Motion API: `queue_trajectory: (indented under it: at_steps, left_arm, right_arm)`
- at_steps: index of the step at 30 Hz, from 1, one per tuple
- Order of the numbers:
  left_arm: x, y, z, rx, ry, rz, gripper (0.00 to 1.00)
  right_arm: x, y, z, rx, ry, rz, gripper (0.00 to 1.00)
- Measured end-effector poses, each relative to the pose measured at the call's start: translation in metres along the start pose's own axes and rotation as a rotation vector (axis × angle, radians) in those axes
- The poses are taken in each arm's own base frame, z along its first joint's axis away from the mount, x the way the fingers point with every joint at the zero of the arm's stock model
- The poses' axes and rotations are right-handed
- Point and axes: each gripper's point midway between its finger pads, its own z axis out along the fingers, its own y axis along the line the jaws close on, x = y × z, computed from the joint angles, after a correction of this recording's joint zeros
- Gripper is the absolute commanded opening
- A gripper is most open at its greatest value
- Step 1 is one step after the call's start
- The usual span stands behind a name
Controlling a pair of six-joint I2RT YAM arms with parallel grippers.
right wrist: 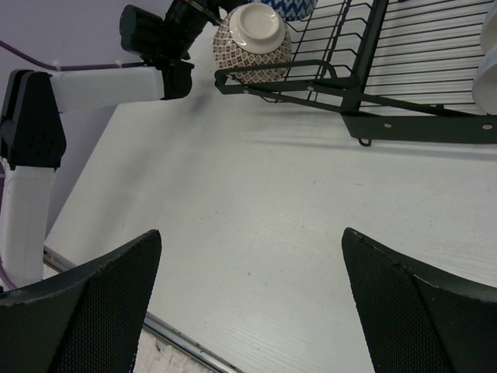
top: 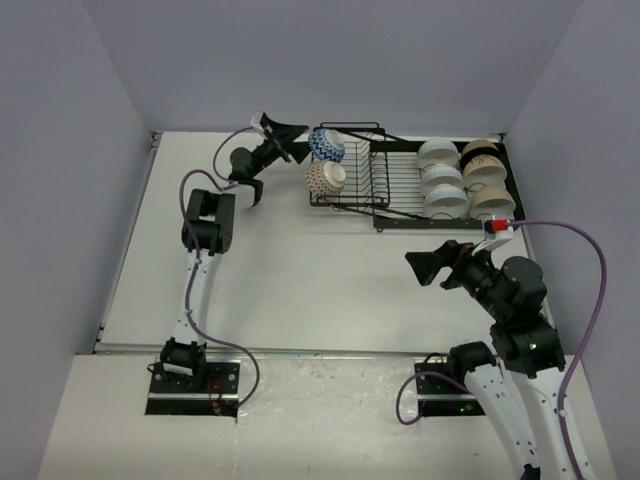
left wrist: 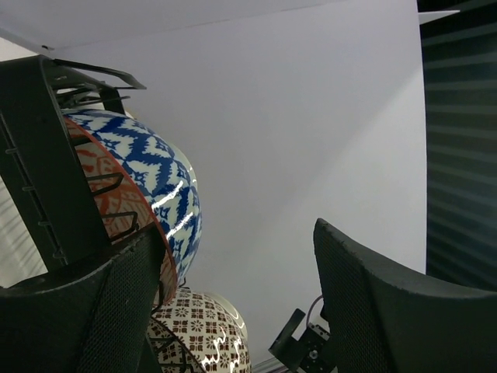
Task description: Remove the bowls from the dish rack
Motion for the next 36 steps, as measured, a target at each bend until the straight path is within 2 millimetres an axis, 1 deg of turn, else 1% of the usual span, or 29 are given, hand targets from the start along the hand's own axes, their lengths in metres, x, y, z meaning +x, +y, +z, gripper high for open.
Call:
queue_trajectory:
  at_steps: [3, 7, 12, 14, 16, 20, 25, 32, 34, 36]
  left_arm:
    - [-0.002, 0.002, 0.001, 0.007, -0.004, -0.004, 0.72]
    - [-0.003, 0.01, 0.002, 0.012, -0.012, -0.008, 0.7]
    - [-0.007, 0.013, 0.003, 0.03, -0.031, -0.016, 0.67]
    - [-0.007, 0.013, 0.003, 0.033, -0.032, -0.014, 0.63]
    - [-0.006, 0.014, 0.004, 0.035, -0.03, -0.015, 0.61]
    - [-0.005, 0.013, 0.008, 0.047, -0.023, -0.006, 0.54]
    - [0.001, 0.013, 0.012, 0.054, -0.01, -0.003, 0.5]
    - [0.005, 0.018, 0.013, 0.049, -0.005, -0.01, 0.35]
    - [0.005, 0.02, 0.014, 0.048, -0.006, -0.013, 0.27]
    - [0.005, 0.023, 0.013, 0.045, -0.007, -0.016, 0.25]
  right_arm:
    - [0.0, 0.0, 0.0, -0.002, 0.001, 0.0, 0.99]
    - [0.0, 0.0, 0.0, -0.002, 0.002, 0.0, 0.99]
    - [0.0, 0.001, 0.0, -0.005, 0.003, 0.0, 0.99]
    - [0.0, 0.001, 0.0, -0.005, 0.003, 0.0, 0.99]
    - [0.0, 0.001, 0.0, -0.005, 0.003, 0.0, 0.99]
    - [0.0, 0.001, 0.0, -0.005, 0.003, 0.0, 0.99]
    - [0.001, 0.001, 0.0, -0.009, 0.004, 0.0, 0.99]
    - [0.001, 0.002, 0.0, -0.009, 0.004, 0.0, 0.99]
    - [0.001, 0.002, 0.0, -0.009, 0.004, 0.0, 0.99]
    - [0.001, 0.002, 0.0, -0.009, 0.004, 0.0, 0.99]
